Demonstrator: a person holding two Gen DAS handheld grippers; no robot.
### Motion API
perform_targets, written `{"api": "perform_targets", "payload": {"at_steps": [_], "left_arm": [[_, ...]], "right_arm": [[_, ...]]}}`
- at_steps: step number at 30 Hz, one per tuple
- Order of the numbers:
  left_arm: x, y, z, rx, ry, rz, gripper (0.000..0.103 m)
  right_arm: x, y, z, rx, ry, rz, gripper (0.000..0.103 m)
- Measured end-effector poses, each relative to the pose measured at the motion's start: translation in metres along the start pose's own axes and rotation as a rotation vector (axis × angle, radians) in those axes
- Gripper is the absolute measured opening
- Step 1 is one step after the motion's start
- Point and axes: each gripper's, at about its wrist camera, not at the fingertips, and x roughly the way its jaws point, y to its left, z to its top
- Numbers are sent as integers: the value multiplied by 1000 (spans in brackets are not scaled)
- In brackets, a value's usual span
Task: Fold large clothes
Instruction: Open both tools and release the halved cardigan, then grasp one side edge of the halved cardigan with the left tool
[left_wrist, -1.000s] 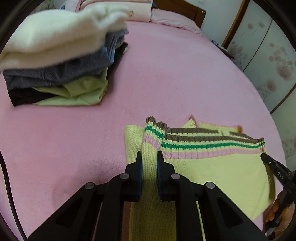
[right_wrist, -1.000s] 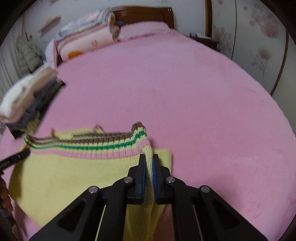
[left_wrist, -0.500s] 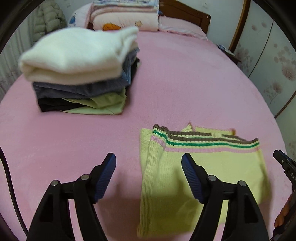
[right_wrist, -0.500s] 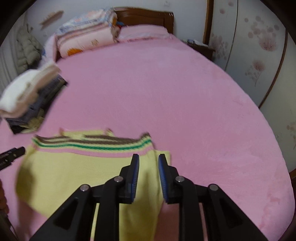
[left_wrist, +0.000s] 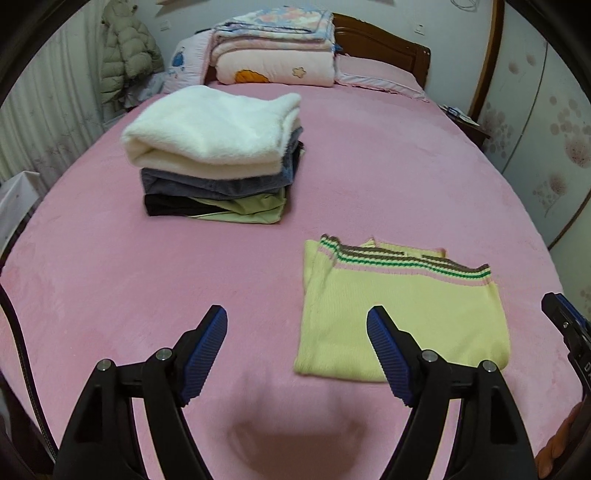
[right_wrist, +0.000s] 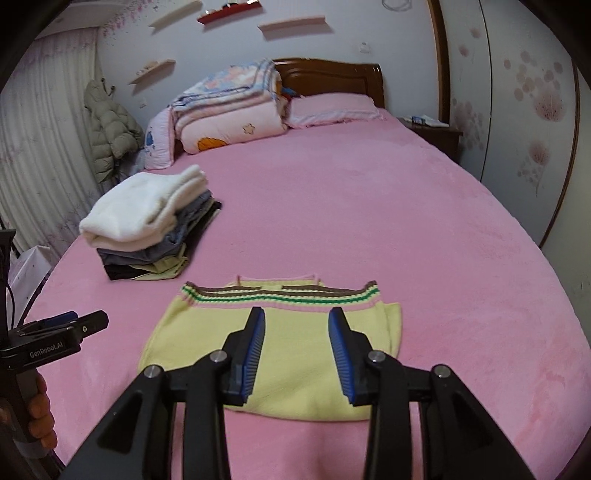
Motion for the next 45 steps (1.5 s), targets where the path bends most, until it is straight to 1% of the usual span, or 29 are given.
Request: {"api": "perform_targets", "payload": {"at_steps": [2, 5, 7, 11, 13, 15, 19, 21, 26, 33, 35, 37, 38, 39, 40, 42, 43, 45], "left_arm": [[0, -1, -10, -6, 8, -4, 80], [12, -1, -25, -16, 29, -14, 80], [27, -2, -33, -20, 59, -8, 80], [51, 0, -51, -55, 114, -37, 80], [64, 0, -61, -69, 154, -53, 80], [77, 1, -72, -97, 197, -83, 80], [95, 4, -84, -178, 250, -161, 80], [100, 5, -87, -204, 246, -185, 80], [111, 6, -83, -237, 185, -236, 80], [126, 7, -65, -287, 103, -297, 80], [130, 8, -59, -297, 87, -307, 80], [132, 7, -51, -305, 66, -325, 68], [132, 7, -46, -312, 54, -332, 50], [132, 8, -42, -318, 46, -345, 35], [132, 10, -39, -323, 40, -366, 30], [129, 9, -34, -323, 25, -390, 26], [125, 6, -32, -309, 13, -384, 25], [116, 0, -30, -263, -17, -363, 24]], "right_arm": [[-3, 7, -8, -12, -14, -2, 36], [1, 14, -19, -22, -23, -9, 36], [6, 16, -25, -20, -21, -11, 36], [21, 18, -36, -15, 7, -14, 36], [27, 19, -41, -14, 18, -10, 36], [34, 19, -46, -16, 31, -6, 36], [45, 19, -52, -15, 54, 2, 36], [49, 19, -55, -12, 64, 9, 36], [56, 20, -59, -14, 80, 21, 36], [66, 21, -58, -20, 91, 29, 35], [71, 21, -57, -22, 95, 30, 33], [77, 23, -56, -24, 106, 32, 27], [79, 23, -56, -25, 110, 34, 26], [82, 23, -55, -28, 113, 33, 22], [86, 25, -54, -34, 119, 33, 19], [93, 28, -54, -36, 133, 39, 15], [96, 29, -54, -33, 137, 48, 12], [102, 33, -54, -26, 145, 63, 10]]}}
